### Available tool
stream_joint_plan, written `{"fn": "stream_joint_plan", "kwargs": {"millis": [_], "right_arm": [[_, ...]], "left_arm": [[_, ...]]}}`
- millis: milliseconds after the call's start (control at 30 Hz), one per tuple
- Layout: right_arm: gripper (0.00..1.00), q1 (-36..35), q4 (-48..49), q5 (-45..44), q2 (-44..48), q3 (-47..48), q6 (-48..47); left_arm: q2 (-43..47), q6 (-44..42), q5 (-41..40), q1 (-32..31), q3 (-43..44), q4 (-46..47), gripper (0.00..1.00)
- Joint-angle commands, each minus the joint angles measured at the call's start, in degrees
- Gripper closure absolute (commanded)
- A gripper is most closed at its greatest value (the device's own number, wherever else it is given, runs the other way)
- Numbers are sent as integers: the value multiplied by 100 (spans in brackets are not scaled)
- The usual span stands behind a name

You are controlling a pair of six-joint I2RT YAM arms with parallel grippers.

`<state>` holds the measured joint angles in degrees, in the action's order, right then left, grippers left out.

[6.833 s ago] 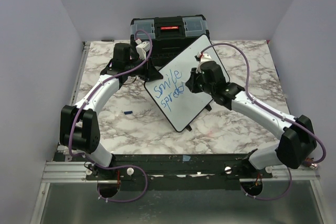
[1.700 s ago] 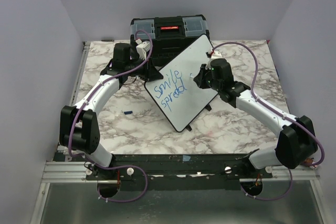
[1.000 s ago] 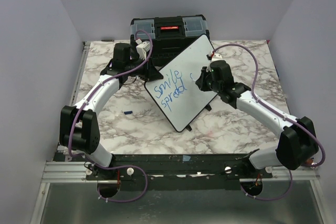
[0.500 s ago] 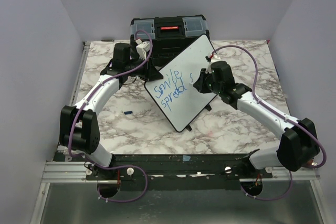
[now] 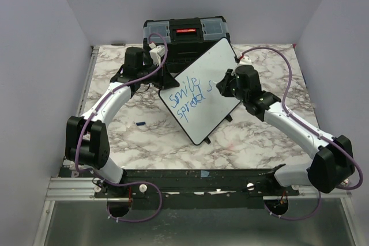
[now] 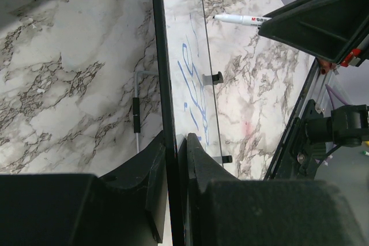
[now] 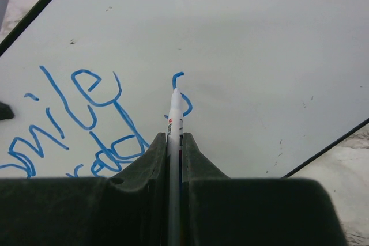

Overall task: Write a sentence on the whiteboard
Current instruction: Write a sentence on the whiteboard stand.

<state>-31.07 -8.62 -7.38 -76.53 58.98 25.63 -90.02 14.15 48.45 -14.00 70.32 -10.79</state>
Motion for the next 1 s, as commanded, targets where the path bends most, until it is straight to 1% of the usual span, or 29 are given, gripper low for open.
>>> {"fn": "stream_joint_plan", "kwargs": {"millis": [0, 567, 967], "right_arm": [[99, -19, 124, -588, 2, 25, 69], [99, -13, 339, -327, -503, 158, 178], [99, -10, 255, -44, -303, -223, 232]], "left_arm": [[205, -492, -55, -41, 23, 551, 100], [217, -490, -57, -41, 21, 551, 100], [224, -497, -66, -41, 25, 543, 100]]}}
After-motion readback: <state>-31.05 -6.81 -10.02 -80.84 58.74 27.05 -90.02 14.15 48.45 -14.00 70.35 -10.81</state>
